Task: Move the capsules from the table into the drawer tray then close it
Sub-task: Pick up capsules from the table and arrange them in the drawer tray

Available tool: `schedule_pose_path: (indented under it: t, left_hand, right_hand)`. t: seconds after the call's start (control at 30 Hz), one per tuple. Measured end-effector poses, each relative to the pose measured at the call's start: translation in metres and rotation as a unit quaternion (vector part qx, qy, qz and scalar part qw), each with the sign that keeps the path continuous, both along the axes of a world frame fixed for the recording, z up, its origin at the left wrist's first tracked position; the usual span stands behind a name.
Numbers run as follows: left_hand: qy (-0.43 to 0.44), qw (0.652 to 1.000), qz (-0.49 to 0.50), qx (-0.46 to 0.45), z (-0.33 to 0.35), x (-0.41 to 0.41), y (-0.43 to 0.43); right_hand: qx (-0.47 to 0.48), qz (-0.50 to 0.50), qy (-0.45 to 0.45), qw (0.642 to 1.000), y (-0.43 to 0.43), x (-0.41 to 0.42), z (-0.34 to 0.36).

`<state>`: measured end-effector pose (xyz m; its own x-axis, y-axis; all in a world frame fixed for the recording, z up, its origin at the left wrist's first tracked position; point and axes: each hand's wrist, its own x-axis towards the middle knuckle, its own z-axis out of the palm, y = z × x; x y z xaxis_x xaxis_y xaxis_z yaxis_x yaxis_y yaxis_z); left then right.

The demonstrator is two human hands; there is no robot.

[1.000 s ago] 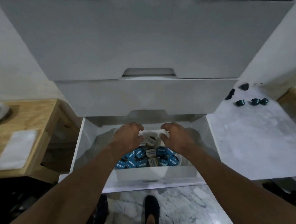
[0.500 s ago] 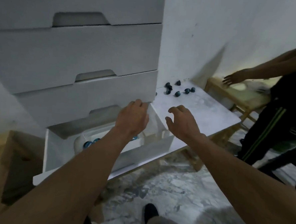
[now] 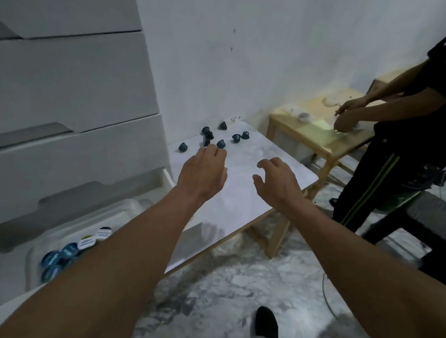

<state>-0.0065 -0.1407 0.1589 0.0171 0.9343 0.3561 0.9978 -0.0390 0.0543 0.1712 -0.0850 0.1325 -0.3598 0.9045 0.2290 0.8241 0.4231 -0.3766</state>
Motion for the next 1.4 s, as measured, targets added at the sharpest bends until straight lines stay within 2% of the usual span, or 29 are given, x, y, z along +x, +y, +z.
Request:
schedule_pose_path:
  t: [0.5,0.83,1.03,1.4]
  left_hand:
    - [-0.075,0.983,0.152,-0.072,-0.046,0.039,0.18]
    - [-0.11,0.965,0.207,-0.115,-0.08,-0.01,0.286]
    - [-0.136,0.951,0.226,-0.163,-0.114,-0.042,0.343]
    - [-0.12,0.943,0.211,-0.227,-0.162,-0.071,0.389]
  right_hand:
    - [-0.069,0.1,-0.027,0.992,0.217,0.024,-0.028]
    - [-0.116,0.131,-0.037,0.984,0.326,-0.04,-0.055]
    - [-0.179,0.128,-0.065,0.973,0.381,-0.087,-0.085]
    - [-0.256,0.134,-0.126,0.949,0.427,-0.139,-0.129]
